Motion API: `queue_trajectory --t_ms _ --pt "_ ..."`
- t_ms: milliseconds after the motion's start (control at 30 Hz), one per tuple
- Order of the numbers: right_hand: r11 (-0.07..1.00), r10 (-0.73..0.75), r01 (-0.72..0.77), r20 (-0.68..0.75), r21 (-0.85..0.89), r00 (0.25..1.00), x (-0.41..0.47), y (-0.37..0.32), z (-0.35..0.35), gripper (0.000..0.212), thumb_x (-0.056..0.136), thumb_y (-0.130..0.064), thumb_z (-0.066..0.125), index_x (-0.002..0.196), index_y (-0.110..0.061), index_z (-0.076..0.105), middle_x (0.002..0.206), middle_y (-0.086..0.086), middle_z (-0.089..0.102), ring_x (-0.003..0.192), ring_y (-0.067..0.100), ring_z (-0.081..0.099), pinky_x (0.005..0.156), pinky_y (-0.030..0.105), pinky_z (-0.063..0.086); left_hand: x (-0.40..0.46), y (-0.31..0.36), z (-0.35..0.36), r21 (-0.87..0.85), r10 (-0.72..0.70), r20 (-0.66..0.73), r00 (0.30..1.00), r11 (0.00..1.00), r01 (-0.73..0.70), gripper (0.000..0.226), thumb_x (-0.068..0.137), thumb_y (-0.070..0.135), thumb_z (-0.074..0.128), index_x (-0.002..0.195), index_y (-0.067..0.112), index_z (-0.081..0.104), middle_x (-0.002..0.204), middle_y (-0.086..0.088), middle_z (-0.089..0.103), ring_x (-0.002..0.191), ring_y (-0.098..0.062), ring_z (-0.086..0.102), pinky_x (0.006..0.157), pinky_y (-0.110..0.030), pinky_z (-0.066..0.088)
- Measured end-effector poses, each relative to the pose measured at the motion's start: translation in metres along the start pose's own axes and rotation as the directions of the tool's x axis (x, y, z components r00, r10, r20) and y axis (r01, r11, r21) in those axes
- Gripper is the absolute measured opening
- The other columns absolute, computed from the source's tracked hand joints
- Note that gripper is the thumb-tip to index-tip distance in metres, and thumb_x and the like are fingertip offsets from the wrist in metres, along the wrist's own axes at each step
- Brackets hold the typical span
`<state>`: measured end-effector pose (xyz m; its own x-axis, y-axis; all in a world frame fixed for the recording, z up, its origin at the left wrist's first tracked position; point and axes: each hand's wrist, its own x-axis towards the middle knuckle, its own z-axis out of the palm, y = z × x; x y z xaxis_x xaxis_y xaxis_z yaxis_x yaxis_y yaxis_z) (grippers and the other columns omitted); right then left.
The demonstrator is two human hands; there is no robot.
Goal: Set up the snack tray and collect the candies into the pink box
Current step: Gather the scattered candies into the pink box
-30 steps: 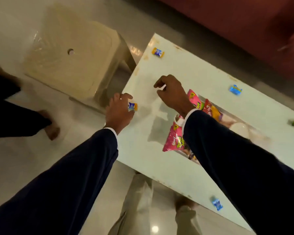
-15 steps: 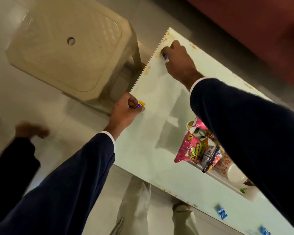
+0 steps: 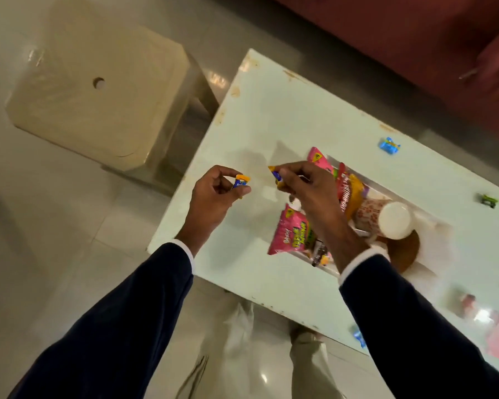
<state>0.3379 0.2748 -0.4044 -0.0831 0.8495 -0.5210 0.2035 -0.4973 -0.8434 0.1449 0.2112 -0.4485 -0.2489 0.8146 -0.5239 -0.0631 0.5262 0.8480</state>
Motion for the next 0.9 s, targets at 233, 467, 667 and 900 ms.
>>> queue_trajectory --t_ms 233,467,667,900 --pt "0.982 0.061 -0.034 -0.139 0.187 0.988 -0.088 0.03 -0.128 0.029 0.085 -0.001 0.076 0.113 -0.006 0.071 0.102 0.013 0.074 0.09 0.015 0.068 0.083 0.032 0.056 -0.072 0.023 0.122 0.055 0.072 0.166 0.983 0.995 -0.082 0.025 0.073 0.02 0.084 0.083 0.039 0.071 0.073 0.009 0.071 0.064 -0.012 0.064 0.061 -0.026 0.053" --pt "0.976 0.153 -0.086 -0.35 0.201 0.924 -0.179 0.092 -0.273 0.015 0.084 -0.001 0.076 0.097 -0.004 0.068 0.094 0.022 0.073 0.082 0.03 0.07 0.07 0.038 0.057 -0.155 0.007 0.279 0.129 0.044 0.427 0.903 0.986 -0.109 0.021 0.087 0.006 0.078 0.093 0.024 0.069 0.081 0.001 0.077 0.069 -0.02 0.075 0.051 -0.027 0.056" --pt "0.96 0.273 -0.199 -0.479 0.199 0.834 -0.227 0.157 -0.369 0.011 0.085 -0.009 0.077 0.087 -0.017 0.068 0.083 0.002 0.076 0.077 0.015 0.075 0.067 0.032 0.054 -0.196 -0.03 0.392 0.341 -0.013 0.501 0.866 0.922 -0.183 0.025 0.086 0.017 0.081 0.077 0.03 0.062 0.075 0.011 0.072 0.063 -0.015 0.072 0.055 -0.023 0.053" --pt "0.933 0.354 -0.311 -0.608 0.18 0.711 -0.241 0.212 -0.438 0.015 0.084 -0.011 0.077 0.094 -0.017 0.067 0.092 0.001 0.072 0.086 0.024 0.072 0.081 0.04 0.062 -0.224 -0.066 0.484 0.52 -0.039 0.509 0.86 0.811 -0.27 0.015 0.086 0.021 0.08 0.084 0.03 0.068 0.091 0.002 0.071 0.079 -0.015 0.07 0.066 -0.031 0.055"
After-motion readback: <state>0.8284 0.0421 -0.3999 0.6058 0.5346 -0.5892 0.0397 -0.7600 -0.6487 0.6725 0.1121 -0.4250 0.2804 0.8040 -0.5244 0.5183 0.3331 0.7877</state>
